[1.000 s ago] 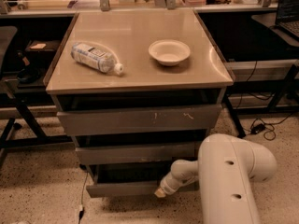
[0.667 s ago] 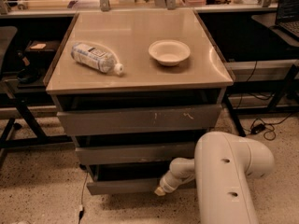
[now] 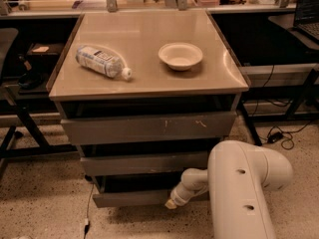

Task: Close bottom drawer

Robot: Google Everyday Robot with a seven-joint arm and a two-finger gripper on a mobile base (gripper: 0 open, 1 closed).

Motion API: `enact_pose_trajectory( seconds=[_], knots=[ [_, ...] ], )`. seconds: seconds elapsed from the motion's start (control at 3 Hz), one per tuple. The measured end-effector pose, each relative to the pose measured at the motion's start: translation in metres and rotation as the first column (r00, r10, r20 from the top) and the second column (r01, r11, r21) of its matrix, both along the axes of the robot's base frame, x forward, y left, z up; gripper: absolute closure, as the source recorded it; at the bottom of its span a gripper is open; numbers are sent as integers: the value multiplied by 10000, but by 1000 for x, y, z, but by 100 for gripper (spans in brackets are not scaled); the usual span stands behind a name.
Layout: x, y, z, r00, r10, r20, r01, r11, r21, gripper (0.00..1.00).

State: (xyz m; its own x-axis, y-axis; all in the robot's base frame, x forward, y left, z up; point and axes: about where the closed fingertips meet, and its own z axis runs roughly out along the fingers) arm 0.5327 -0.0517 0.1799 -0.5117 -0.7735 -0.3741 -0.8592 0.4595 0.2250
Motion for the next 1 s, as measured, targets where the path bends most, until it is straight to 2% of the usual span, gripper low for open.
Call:
enact_pose_trajectory(
  seconds=[0.67,1.0],
  knots=[
    [0,0,0,10000,0,0,0,10000,0,12],
    [0,0,0,10000,2,-3,-2,10000,1,0]
  ],
)
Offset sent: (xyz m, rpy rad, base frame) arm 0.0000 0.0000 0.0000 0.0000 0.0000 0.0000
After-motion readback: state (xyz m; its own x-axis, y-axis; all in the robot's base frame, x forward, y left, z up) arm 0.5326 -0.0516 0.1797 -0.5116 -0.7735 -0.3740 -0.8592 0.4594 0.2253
